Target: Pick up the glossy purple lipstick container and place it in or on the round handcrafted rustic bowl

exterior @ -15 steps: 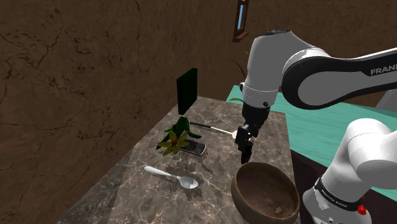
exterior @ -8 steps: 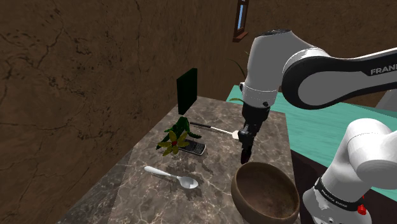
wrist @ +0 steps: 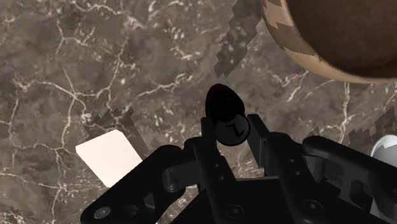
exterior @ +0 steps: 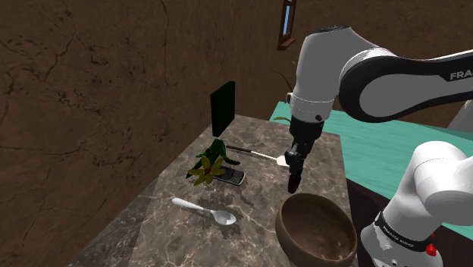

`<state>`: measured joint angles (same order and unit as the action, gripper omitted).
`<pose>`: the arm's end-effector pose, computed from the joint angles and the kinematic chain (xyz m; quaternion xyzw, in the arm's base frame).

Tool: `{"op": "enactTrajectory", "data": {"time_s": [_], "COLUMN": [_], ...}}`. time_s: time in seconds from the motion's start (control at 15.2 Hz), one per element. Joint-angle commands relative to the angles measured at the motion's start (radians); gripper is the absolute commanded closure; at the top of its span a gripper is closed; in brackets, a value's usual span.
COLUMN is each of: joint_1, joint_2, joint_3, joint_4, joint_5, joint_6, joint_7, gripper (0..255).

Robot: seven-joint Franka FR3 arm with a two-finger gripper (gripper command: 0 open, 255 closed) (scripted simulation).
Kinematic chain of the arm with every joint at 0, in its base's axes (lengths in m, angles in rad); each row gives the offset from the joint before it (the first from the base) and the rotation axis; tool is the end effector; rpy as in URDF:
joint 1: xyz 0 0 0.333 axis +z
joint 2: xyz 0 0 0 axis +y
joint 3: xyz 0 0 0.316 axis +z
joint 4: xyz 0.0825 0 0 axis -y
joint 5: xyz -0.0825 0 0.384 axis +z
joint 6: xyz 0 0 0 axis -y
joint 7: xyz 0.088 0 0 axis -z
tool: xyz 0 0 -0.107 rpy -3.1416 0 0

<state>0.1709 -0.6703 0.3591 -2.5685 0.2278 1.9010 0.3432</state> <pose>0.2955 0.1966 0.4635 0.9998 0.0171 -0.0082 0.0065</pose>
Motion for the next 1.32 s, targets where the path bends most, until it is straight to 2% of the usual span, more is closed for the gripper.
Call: {"op": "enactTrajectory", "data": {"time_s": [0.0,1.25], "joint_1": [-0.002,-0.019], "joint_2": [-0.003,-0.003], "joint_3": [-0.006,-0.049], "joint_4": [0.025,0.278], "joint_5": [-0.005,-0.042], "joint_6": [-0.029,-0.282], "joint_7": [0.0,0.008], "gripper": [255,255]}}
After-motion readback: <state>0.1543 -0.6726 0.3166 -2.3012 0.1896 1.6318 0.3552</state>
